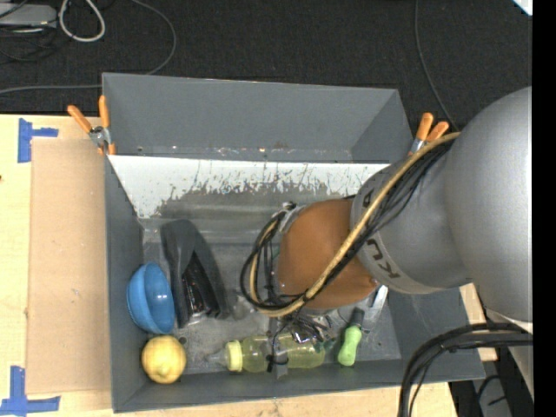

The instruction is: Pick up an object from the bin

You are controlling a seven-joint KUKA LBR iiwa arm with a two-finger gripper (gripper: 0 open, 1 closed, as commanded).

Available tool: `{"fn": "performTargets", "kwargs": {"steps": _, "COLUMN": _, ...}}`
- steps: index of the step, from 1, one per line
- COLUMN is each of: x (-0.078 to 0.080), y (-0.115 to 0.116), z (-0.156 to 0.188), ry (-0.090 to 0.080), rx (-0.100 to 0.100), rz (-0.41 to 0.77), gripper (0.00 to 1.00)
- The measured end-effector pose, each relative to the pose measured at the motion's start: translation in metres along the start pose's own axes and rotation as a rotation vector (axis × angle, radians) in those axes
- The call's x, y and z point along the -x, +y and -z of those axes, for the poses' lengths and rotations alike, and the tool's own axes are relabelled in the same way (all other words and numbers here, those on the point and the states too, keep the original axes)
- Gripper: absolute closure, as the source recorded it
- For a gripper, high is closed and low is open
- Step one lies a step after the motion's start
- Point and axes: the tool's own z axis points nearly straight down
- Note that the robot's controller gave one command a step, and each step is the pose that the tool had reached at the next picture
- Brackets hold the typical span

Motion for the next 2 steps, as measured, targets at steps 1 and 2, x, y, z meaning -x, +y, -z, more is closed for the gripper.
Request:
{"fn": "performTargets", "kwargs": {"steps": 1, "x": -0.005, "y": -0.023, "z": -0.002, "ry": -0.024, "rx": -0.009, "rz": 0.071, "gripper": 0.0}}
{"fn": "performTargets", "kwargs": {"steps": 2, "x": -0.002, "y": -0.001, "z": -0.004, "ry": -0.006, "rx": 0.0, "rz": 0.043, "gripper": 0.0}}
